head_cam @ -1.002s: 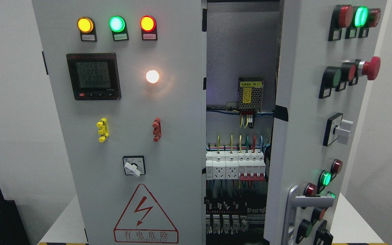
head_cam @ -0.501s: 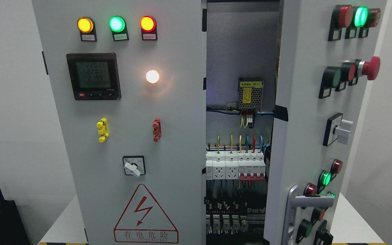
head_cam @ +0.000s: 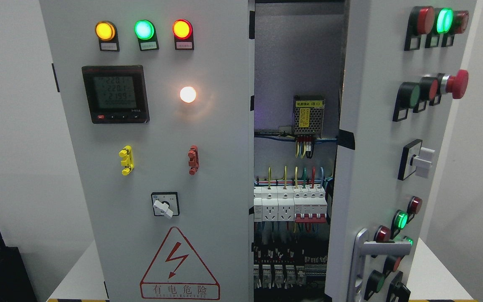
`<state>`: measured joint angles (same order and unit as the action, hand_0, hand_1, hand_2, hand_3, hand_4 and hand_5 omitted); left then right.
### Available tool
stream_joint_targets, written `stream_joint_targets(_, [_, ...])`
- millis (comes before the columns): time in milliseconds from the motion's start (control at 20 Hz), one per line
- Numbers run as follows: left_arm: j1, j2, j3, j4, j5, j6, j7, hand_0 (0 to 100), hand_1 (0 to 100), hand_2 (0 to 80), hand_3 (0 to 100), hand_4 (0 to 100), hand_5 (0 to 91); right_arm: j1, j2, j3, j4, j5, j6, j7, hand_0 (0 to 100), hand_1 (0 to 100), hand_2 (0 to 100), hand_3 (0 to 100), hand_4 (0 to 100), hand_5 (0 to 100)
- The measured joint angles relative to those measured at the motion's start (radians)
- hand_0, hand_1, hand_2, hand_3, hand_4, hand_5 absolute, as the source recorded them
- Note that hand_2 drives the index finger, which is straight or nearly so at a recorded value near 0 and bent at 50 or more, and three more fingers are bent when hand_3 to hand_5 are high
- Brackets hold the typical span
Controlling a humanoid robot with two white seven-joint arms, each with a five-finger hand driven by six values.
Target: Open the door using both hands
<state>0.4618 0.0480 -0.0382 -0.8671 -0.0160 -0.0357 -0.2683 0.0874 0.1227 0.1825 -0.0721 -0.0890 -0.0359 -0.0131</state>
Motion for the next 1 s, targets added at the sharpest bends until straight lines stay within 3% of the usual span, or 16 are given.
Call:
stream_joint_targets(250, [0.068, 0.079, -0.01, -0.245, 0.094, -0.002, -0.002, 0, 0, 0.0, 0, 3, 0.0, 0.0, 0.0, 0.0, 0.0, 0.0, 0.0, 0.002, 0, 0, 0, 0, 0, 0])
stream_joint_targets(1002, [0.123, 0.417, 0.013, -0.777, 0.542, -0.08, 0.003, 0, 0, 0.0, 0, 3, 0.0, 0.0, 0.0, 0.0, 0.0, 0.0, 0.0, -0.001, 0, 0, 0, 0, 0, 0])
